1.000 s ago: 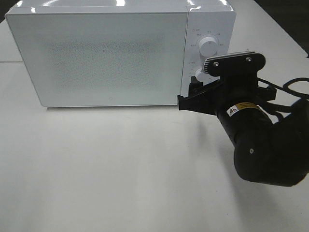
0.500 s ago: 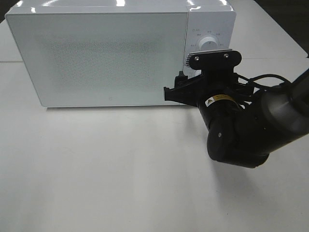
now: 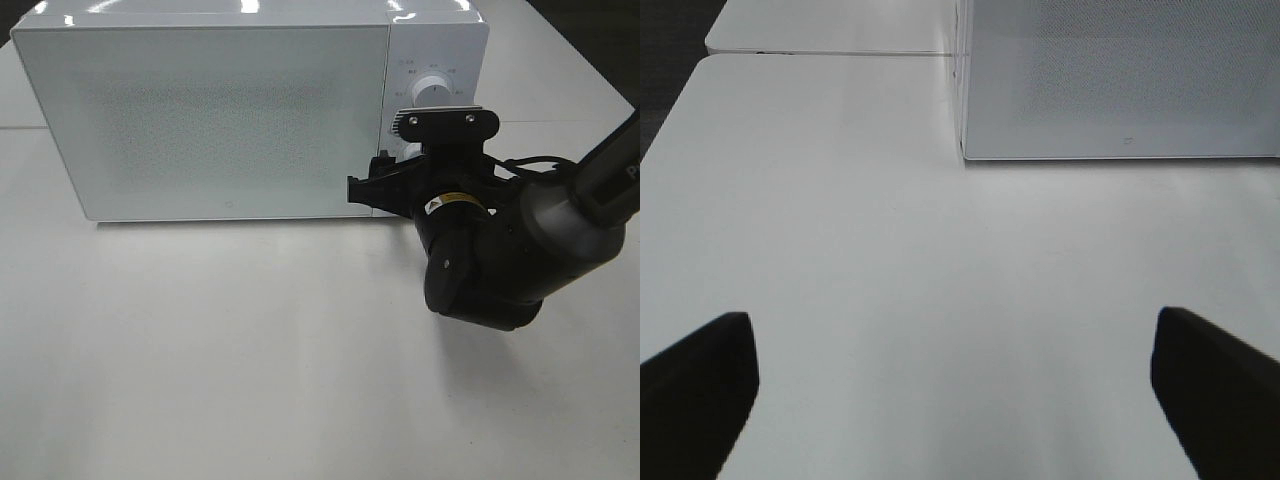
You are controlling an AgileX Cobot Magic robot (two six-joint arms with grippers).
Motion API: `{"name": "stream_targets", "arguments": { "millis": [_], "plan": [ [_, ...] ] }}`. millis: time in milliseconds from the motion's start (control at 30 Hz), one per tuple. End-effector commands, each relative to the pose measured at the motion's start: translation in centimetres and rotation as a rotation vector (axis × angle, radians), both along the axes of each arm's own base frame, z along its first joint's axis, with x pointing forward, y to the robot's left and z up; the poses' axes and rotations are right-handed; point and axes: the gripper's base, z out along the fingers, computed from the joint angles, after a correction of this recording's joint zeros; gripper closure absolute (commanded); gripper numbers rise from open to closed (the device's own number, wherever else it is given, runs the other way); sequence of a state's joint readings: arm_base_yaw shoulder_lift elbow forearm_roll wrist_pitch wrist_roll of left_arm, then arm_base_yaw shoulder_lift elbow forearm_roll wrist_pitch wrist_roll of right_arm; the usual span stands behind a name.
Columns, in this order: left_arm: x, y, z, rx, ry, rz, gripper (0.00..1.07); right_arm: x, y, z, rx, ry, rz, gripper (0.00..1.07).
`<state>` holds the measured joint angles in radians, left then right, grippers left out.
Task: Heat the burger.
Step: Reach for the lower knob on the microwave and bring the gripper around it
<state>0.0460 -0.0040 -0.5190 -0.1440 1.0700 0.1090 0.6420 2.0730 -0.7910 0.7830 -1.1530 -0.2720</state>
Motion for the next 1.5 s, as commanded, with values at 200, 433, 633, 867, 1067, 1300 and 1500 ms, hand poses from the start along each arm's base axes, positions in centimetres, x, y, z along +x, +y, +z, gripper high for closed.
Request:
{"name": "stream_targets", "arguments": {
  "millis": [200, 433, 633, 867, 1067, 1300, 1500],
  "plan": [
    [-0.25, -0.02, -0.06, -0.005, -0.017, 0.005, 0.06, 0.63, -0.61, 0.22, 0.03, -0.019, -0.026, 0.33],
    [-0.25, -0.02, -0.06, -0.005, -0.017, 0.005, 0.06, 0.87, -0.41, 0.19, 0.029, -0.03, -0.021, 0.33],
    [-0.25, -0.01, -0.06, -0.005, -0.016, 0.006, 0.06, 1.14, -0.2, -0.09, 0.029, -0.024, -0.019, 0.34],
    [-0.25, -0.01, -0.06, -0.005, -0.016, 0.006, 0.06, 1.17, -0.27, 0.06, 0.028, -0.042, -0.027, 0.4],
    [-0.25, -0.01, -0.06, -0.005, -0.016, 0.006, 0.06, 1.2, -0.33, 0.27, 0.025, -0.065, -0.032, 0.57],
    [-0.25, -0.01, -0.06, -0.005, -0.016, 0.006, 0.06, 1.23, -0.38, 0.46, 0.023, -0.086, -0.037, 1.04],
    [-0.25, -0.01, -0.06, -0.005, -0.016, 0.006, 0.06, 1.25, -0.23, 0.55, 0.023, -0.096, -0.021, 1.07]
  ]
}}
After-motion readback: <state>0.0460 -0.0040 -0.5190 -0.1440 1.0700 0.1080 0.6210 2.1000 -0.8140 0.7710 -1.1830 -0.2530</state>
